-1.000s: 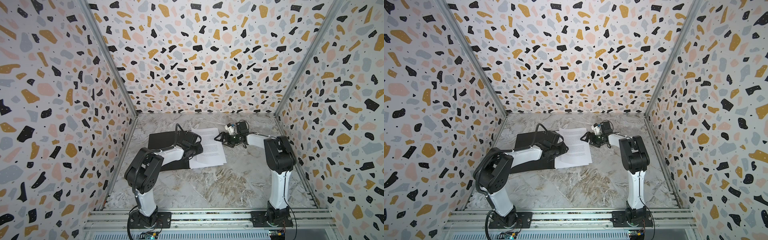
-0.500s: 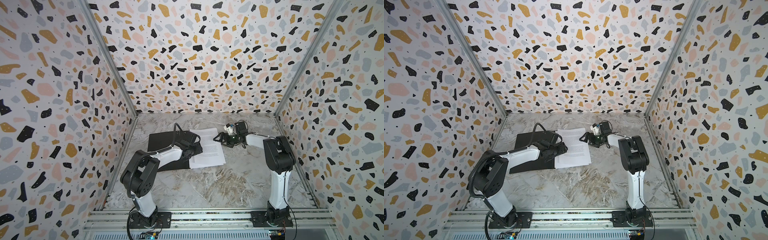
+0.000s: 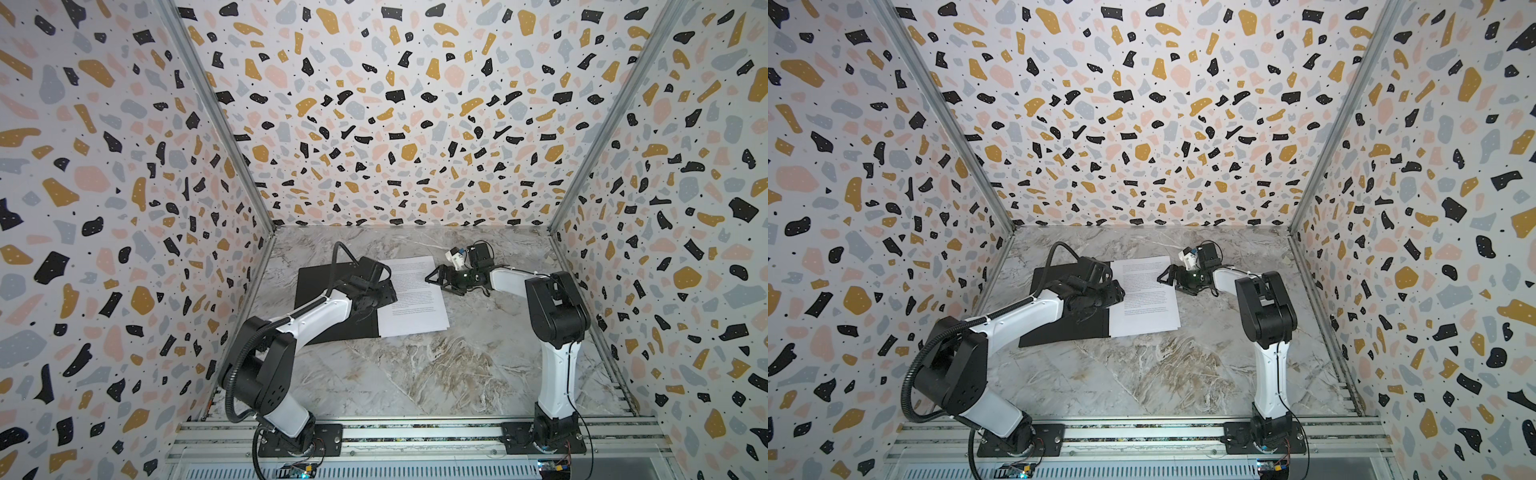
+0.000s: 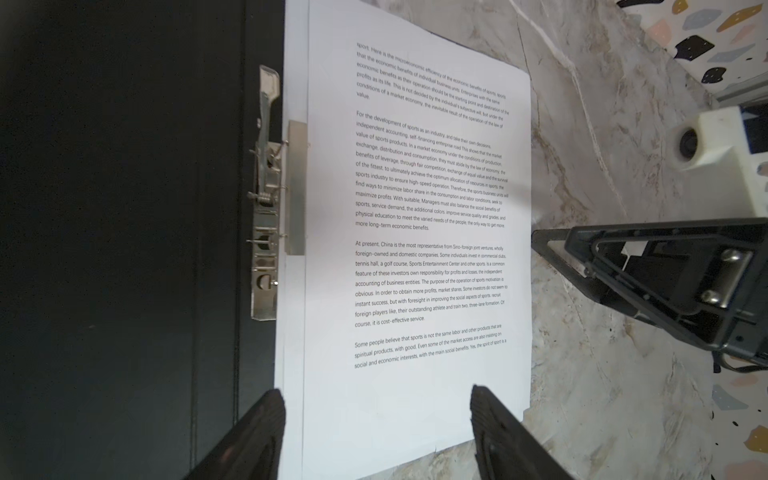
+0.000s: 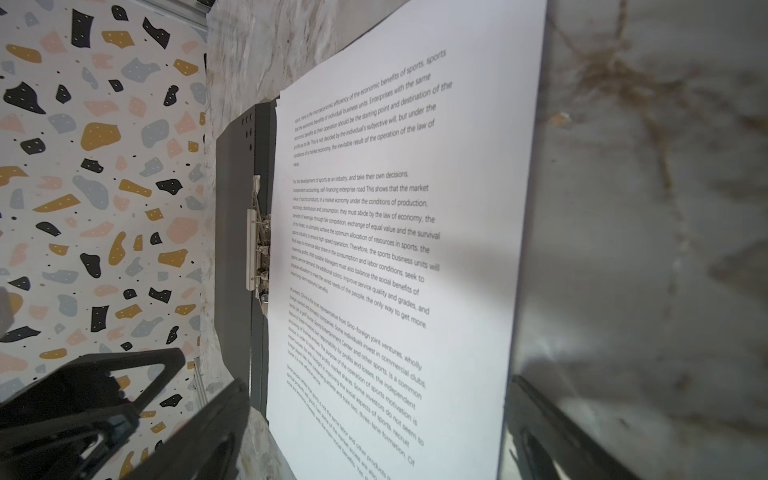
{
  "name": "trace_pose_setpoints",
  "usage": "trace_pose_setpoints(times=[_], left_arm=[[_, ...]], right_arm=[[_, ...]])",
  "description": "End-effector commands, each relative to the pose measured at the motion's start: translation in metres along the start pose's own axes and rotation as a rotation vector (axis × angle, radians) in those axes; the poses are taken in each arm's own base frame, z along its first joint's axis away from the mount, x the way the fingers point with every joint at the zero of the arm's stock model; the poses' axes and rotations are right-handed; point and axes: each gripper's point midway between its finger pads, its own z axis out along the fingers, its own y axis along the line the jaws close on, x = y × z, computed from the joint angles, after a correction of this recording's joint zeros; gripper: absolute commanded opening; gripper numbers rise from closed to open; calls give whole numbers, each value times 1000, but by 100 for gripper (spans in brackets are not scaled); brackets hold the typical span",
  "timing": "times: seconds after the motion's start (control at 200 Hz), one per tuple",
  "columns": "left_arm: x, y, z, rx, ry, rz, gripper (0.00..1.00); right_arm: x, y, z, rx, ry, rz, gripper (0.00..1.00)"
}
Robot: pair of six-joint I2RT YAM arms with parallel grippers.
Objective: Put the files into the folder
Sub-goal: 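Lower the sheet onto the clipboard stack with the left gripper while the right releases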
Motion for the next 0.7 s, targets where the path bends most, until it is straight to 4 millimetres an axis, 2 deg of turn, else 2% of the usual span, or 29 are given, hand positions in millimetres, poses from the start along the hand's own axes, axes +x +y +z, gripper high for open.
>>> trace_pose_setpoints(times=[0.0, 0.15, 0.395, 0.616, 0.696], left_arm=[[-17, 18, -16, -46, -49, 16, 71], [-26, 42, -20, -59, -65, -1, 72], [-38, 55, -15, -53, -76, 40, 72], [-70, 72, -1, -4, -88, 20, 72], [-83, 70, 10, 70, -79, 0, 72]], right_arm=[[33, -21, 10, 81, 99, 97, 96], [30, -14, 8, 80, 93, 80, 96], [25, -4, 11, 68, 89, 63, 96], [15, 7, 9, 53, 78, 25, 97], [12, 11, 7, 58, 70, 19, 97]])
